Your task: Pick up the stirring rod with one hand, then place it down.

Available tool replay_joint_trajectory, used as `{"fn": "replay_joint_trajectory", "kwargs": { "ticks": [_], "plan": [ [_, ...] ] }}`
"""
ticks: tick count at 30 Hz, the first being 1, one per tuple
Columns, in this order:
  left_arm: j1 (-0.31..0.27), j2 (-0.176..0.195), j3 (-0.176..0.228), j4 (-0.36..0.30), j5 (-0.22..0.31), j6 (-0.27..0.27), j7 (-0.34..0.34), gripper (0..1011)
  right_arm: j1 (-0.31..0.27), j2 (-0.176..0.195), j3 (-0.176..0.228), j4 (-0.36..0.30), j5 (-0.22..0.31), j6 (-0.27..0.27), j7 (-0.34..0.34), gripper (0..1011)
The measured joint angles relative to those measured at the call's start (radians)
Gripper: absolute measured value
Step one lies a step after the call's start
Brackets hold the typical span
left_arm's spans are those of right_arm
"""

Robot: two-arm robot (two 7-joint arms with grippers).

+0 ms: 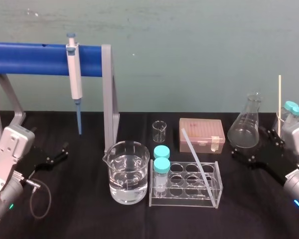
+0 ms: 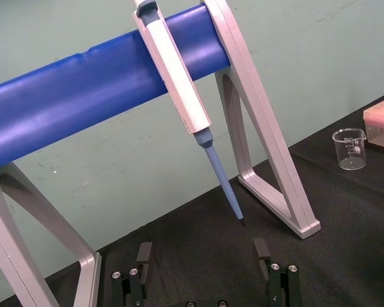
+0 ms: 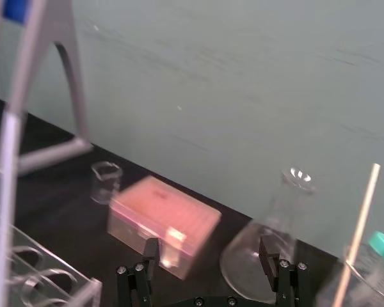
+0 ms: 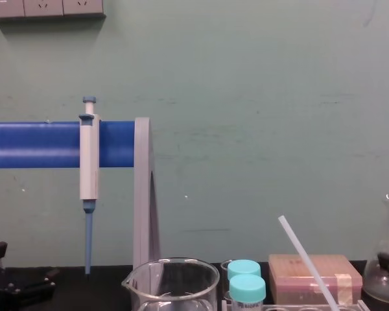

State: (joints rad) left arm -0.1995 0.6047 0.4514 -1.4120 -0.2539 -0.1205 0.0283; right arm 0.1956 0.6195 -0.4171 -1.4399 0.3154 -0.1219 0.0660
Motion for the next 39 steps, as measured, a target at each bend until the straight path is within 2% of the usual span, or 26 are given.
{"fn": "replay_joint_trajectory", "kwargs": {
  "ticks": [4,5,6,10,18,23,29,39],
  "plan": [
    [0.0,0.0,0.0,0.0,0.0,0.0,0.0,1000,-0.022,0.032,0.042,-0.073,0.108,0.036,0.111,1000],
    [0.0,0.0,0.0,0.0,0.0,0.0,0.0,1000,-0.022,0.032,0.042,-0.073,0.108,0.036,0.111,1000],
    [0.0,0.0,0.0,0.0,0.0,0.0,0.0,1000,-0.029,0.041,0.056,-0.098,0.145,0.054,0.146,1000],
    [0.0,0.0,0.0,0.0,0.0,0.0,0.0,1000,-0.04,0.049,0.081,-0.151,0.226,0.106,0.227,1000],
    [0.0,0.0,0.0,0.0,0.0,0.0,0.0,1000,-0.024,0.025,0.072,-0.174,0.288,0.181,0.323,1000],
    [0.0,0.0,0.0,0.0,0.0,0.0,0.0,1000,0.013,0.003,0.042,-0.153,0.287,0.229,0.37,1000],
    [0.0,0.0,0.0,0.0,0.0,0.0,0.0,1000,0.069,-0.026,-0.003,-0.104,0.24,0.259,0.405,1000],
    [0.0,0.0,0.0,0.0,0.0,0.0,0.0,1000,0.125,-0.059,-0.046,-0.049,0.184,0.302,0.417,1000]
  ]
}}
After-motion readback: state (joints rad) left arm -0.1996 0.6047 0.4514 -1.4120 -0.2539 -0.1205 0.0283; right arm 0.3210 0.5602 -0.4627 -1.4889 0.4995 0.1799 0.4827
